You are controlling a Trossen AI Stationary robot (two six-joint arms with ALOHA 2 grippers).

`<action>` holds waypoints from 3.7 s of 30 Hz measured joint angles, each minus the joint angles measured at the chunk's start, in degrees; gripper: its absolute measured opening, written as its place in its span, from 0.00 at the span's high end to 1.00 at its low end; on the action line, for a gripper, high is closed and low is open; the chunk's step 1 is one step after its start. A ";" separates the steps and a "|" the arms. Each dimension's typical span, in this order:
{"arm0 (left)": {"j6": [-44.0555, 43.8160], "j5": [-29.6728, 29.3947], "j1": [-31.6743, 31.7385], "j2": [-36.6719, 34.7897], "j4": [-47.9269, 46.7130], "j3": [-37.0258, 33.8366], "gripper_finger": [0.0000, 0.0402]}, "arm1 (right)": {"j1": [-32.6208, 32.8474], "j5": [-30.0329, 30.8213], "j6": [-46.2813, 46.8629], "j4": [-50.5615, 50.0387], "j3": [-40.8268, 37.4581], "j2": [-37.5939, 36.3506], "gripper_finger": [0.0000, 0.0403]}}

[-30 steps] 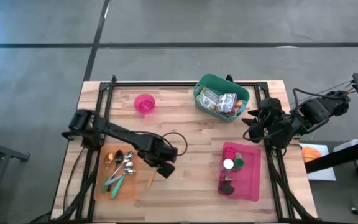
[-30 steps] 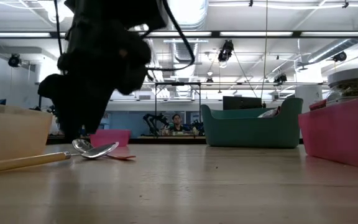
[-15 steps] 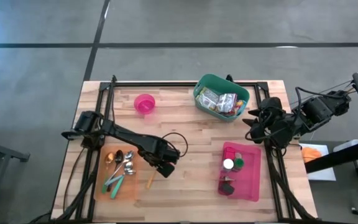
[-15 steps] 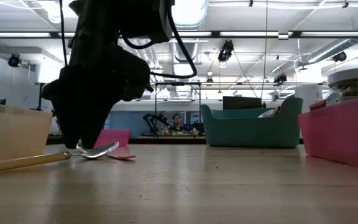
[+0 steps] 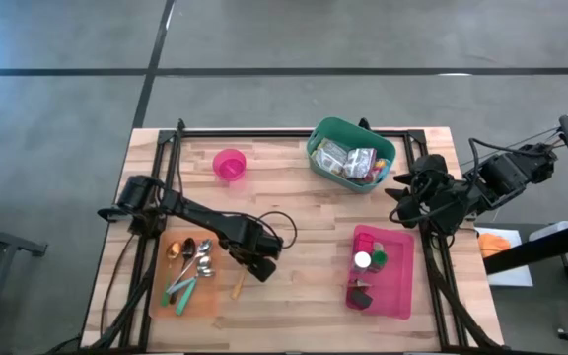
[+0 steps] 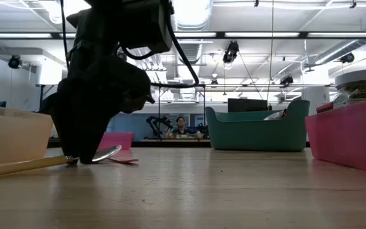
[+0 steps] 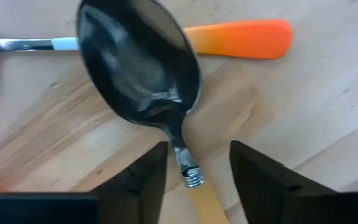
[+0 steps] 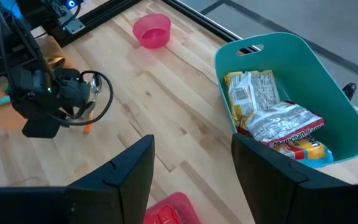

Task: Pick & Place Food Item
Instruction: Put the yellow spoon into the orange bin

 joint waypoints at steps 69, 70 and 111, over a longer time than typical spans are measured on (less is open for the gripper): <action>-18.81 -5.04 -2.25 -37.24 -30.39 1.95 1.00 | -0.02 1.77 -7.52 1.49 0.02 0.03 0.48; -19.91 -4.52 -2.71 -38.28 -30.45 0.37 1.00 | -0.02 1.78 -7.51 1.50 0.02 0.04 0.48; -33.15 2.11 -8.24 -42.05 3.55 -38.56 1.00 | -0.02 1.69 -2.49 3.38 0.00 0.04 0.48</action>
